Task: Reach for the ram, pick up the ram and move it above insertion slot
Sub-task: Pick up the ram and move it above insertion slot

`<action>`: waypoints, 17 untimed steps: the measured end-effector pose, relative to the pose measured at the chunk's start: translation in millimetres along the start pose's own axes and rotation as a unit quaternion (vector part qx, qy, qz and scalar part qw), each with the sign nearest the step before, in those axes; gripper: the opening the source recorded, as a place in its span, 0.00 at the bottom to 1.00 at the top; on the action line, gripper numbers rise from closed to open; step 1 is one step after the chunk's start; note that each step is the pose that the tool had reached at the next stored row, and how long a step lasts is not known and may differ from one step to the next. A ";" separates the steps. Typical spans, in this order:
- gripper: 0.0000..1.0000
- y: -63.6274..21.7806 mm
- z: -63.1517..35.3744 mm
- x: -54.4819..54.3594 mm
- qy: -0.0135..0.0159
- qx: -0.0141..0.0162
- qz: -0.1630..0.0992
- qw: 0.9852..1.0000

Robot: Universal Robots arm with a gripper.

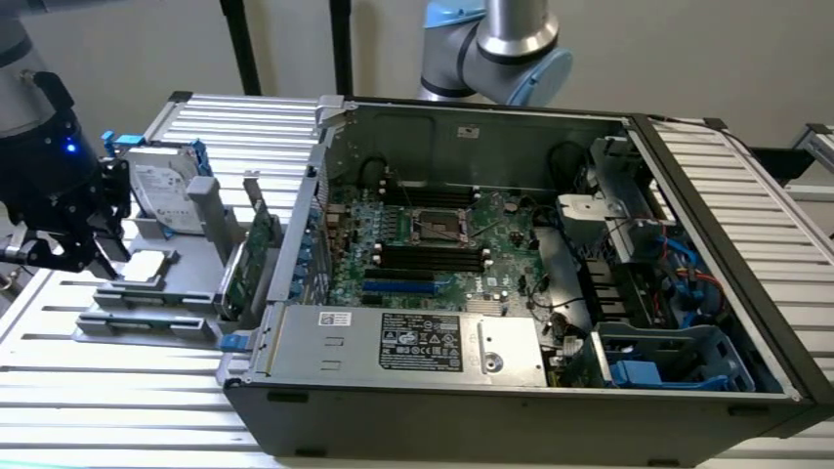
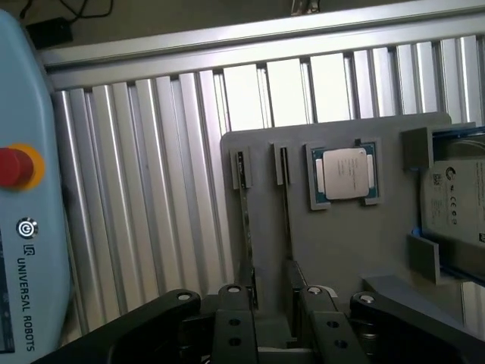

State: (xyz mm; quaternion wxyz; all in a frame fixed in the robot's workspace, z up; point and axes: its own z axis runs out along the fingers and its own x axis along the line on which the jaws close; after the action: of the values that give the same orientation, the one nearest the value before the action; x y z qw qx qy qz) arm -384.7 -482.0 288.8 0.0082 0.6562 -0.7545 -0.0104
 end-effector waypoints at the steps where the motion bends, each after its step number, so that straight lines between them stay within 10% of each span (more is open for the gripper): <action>1: 0.31 -0.1 1.8 0.4 0.000 0.000 0.000 1.000; 17: 0.31 -1.7 30.8 6.6 0.000 0.000 -0.004 1.000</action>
State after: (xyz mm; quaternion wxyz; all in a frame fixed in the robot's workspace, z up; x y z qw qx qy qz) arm -384.7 -488.6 258.0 0.0083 0.6589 -0.7522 -0.0103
